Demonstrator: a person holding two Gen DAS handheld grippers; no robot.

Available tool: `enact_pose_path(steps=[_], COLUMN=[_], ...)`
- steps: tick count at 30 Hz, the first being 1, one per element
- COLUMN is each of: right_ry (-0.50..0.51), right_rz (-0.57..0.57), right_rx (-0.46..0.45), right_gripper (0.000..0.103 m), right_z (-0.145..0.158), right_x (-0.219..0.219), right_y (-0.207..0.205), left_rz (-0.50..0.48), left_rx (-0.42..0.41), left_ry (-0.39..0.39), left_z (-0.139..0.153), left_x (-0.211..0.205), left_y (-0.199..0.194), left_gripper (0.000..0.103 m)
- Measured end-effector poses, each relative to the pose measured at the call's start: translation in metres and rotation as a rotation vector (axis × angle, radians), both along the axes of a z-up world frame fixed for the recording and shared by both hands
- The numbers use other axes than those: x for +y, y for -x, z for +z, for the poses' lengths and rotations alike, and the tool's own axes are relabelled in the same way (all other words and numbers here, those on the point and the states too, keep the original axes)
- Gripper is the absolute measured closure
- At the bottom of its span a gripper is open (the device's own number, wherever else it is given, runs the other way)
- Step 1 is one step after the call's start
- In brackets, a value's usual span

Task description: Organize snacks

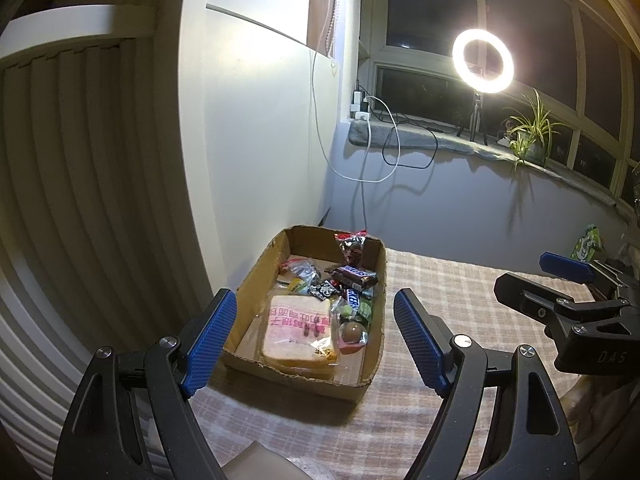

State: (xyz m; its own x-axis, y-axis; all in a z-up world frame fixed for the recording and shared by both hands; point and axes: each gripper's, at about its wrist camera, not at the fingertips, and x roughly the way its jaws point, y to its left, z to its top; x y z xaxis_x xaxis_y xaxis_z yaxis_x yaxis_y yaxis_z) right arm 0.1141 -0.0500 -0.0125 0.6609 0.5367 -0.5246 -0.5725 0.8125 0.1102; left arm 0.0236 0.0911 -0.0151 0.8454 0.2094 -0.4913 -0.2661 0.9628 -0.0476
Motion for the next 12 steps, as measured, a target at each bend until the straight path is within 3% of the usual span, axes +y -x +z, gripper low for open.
enact_pose_path(steps=[12], right_ry=[0.001], right_rz=[0.000], right_rx=[0.009], right_gripper=[0.000], right_z=[-0.0035], right_x=[0.0049], right_y=[0.0023], left_rz=[0.005], left_rx=[0.000], left_ry=[-0.005], left_z=[-0.0016], left_x=[-0.0019], left_y=[-0.0011], left_gripper=[0.022])
